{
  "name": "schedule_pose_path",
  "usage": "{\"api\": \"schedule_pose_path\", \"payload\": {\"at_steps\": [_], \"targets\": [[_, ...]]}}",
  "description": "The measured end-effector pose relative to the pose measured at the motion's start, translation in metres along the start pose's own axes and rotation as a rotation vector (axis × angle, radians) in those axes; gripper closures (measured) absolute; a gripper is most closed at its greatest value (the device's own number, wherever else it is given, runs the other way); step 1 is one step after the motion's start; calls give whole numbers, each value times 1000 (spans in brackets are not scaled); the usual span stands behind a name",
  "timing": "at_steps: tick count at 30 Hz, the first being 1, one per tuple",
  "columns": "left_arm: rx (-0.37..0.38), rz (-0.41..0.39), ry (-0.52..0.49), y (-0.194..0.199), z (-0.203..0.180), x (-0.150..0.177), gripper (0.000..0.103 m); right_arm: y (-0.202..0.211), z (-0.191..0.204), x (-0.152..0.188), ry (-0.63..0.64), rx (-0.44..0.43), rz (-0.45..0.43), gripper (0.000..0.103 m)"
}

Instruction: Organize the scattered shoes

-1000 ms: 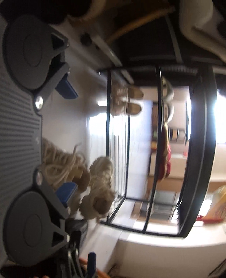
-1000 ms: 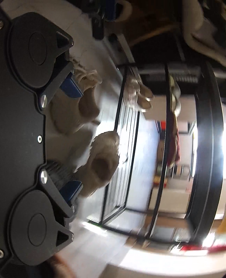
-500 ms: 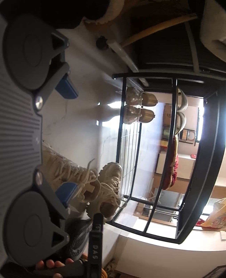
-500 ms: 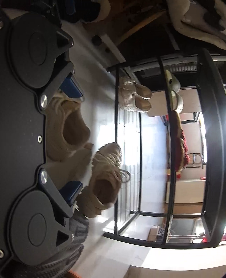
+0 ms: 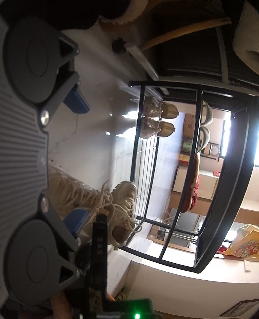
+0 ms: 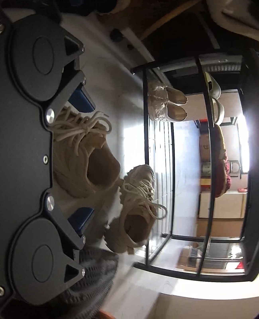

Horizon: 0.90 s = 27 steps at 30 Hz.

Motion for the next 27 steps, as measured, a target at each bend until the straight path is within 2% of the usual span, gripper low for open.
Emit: {"api": "schedule_pose_path", "payload": {"at_steps": [1,3,4,6,9,12,17,20,23,27], "targets": [[-2,-7,9,1,2,-1,0,-3,-1,-1,-2,-9,-2,7],[-10,-10,21,2,4,-1,0,-10,-1,-6,11,-12,-5,29],[-10,-8,31,1,6,-1,0,-12,-3,-8,2,-19,4,33],[-8,-7,47,0,8,-1,0,-16,-8,-12,-14,-33,21,47],[-3,-9,58,-1,9,-2,0,-17,-9,-11,-39,-50,45,59],[-1,-18,55,0,8,-2,0,-12,-2,-1,-52,-50,45,55],[10,-25,61,4,10,-3,0,0,10,17,-112,-4,-4,28],[4,-41,68,7,11,-5,0,-3,16,24,-120,29,0,22],[4,-58,99,11,17,-7,0,-7,23,32,-128,61,3,6],[10,-78,130,16,22,-9,0,-17,27,33,-171,122,6,6]]}}
Point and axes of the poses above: each gripper's, at about its wrist camera, not at the fingertips, and y roughly against the way its jaws point, z to its left, x to its underside, the point moved 4 cm from there along -y, roughly the way its jaws point, and after that the axes turned 6 degrees about -y, right-handed, at the moved point
